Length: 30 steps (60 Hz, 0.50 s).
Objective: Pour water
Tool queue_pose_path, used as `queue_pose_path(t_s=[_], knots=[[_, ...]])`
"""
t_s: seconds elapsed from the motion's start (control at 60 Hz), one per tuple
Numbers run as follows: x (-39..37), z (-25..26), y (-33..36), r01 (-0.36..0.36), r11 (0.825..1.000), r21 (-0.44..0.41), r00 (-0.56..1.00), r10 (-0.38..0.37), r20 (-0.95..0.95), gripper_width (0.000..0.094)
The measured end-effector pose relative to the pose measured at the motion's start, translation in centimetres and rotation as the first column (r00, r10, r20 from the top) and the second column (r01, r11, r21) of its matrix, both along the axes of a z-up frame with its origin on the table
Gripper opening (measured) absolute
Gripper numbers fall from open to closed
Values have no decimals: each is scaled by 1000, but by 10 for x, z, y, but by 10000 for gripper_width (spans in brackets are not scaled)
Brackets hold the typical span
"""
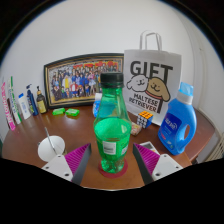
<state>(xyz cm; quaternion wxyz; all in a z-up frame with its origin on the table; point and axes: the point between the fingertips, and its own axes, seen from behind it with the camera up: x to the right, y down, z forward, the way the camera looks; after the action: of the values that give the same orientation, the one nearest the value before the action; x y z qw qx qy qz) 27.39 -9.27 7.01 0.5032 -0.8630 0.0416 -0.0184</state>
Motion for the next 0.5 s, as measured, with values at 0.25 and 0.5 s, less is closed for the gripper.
queue_pose_path(t_s=[0.25, 0.5], knots=[[-26, 46, -85, 123, 989, -80, 991, -118, 64, 858], [-84, 98, -188, 158, 980, -121, 978, -138, 154, 851]])
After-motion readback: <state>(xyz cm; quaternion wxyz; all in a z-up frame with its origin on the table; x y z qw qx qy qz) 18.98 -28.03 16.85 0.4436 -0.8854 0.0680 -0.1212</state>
